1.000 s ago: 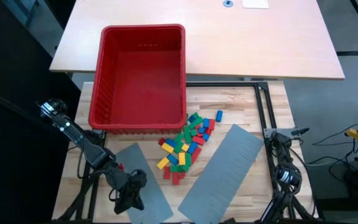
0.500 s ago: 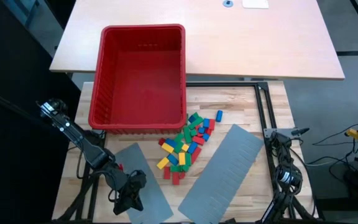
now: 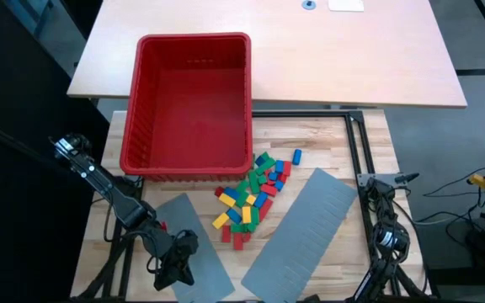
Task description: Sort blocks
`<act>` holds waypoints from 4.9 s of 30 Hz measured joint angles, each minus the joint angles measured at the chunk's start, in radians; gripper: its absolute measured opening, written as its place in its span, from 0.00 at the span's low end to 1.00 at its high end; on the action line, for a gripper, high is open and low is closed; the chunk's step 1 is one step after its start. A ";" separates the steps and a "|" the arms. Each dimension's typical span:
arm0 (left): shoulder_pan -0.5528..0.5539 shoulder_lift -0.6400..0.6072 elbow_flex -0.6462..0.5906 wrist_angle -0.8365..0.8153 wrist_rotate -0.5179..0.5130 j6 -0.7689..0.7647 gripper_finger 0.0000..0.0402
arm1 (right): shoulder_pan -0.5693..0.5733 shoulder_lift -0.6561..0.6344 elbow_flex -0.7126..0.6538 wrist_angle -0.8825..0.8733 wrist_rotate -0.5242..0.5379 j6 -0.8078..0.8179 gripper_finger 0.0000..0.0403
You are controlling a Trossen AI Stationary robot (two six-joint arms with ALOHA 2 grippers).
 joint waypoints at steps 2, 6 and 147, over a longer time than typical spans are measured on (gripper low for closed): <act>0.000 0.000 0.000 0.000 0.000 0.000 0.00 | 0.000 0.000 0.000 -0.001 -0.003 0.000 0.42; 0.000 0.000 0.000 0.000 0.000 0.000 0.00 | -0.002 -0.001 0.000 -0.006 -0.006 0.003 0.42; 0.035 -0.011 0.001 -0.038 0.032 0.057 0.00 | -0.353 -0.491 -0.021 -0.629 -0.552 -1.358 0.50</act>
